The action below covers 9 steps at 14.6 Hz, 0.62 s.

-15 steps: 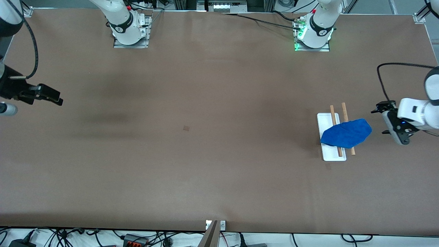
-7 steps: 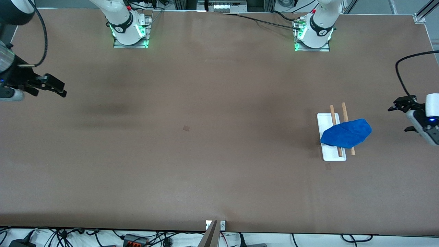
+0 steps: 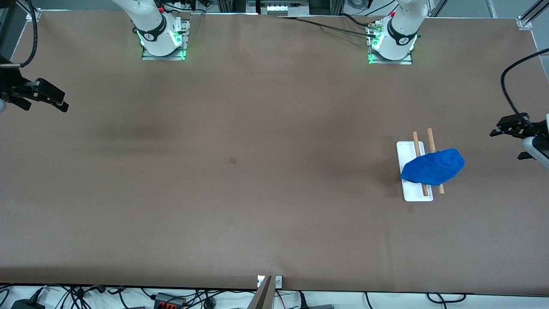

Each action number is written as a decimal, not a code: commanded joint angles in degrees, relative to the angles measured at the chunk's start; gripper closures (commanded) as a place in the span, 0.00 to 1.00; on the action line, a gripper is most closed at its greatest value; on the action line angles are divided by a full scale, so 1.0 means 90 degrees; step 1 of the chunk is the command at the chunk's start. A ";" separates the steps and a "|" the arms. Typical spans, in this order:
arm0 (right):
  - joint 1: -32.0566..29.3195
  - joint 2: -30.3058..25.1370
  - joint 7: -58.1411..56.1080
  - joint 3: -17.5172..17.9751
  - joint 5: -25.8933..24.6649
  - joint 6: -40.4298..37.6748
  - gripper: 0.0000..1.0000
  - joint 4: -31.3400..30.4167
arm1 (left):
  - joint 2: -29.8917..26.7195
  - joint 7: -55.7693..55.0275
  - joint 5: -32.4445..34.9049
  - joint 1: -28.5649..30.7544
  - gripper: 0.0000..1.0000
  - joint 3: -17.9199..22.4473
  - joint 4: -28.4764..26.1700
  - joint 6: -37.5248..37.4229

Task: Pass towel and hang on rack

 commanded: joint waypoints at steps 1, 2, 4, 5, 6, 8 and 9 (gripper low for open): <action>-0.0054 0.0013 -0.0035 0.0000 -0.0052 -0.0102 0.00 0.0086 | -0.0691 -0.1427 -0.0156 -0.0502 0.00 0.0289 -0.0192 -0.0124; -0.0054 0.0052 -0.0035 0.0009 -0.0061 -0.0083 0.00 0.0077 | -0.0994 -0.1896 -0.0195 -0.0910 0.00 0.0648 -0.0426 -0.0095; -0.0151 0.0082 -0.0044 0.0039 -0.0052 -0.0053 0.00 0.0086 | -0.1463 -0.2959 -0.0640 -0.1488 0.00 0.1352 -0.0933 0.0079; -0.0249 0.0091 -0.0045 0.0058 -0.0032 -0.0053 0.00 0.0086 | -0.1746 -0.3245 -0.0896 -0.1500 0.00 0.1452 -0.1352 0.0322; -0.0346 0.0092 -0.0045 0.0068 -0.0023 -0.0053 0.00 0.0086 | -0.2145 -0.3296 -0.0908 -0.1519 0.00 0.1453 -0.1926 0.0750; -0.0552 0.0101 -0.0054 0.0282 -0.0022 -0.0043 0.00 0.0116 | -0.2500 -0.3326 -0.0927 -0.1520 0.00 0.1472 -0.2448 0.1115; -0.0562 0.0101 -0.0054 0.0321 -0.0022 -0.0043 0.00 0.0116 | -0.2510 -0.3336 -0.0937 -0.1539 0.00 0.1540 -0.2450 0.1097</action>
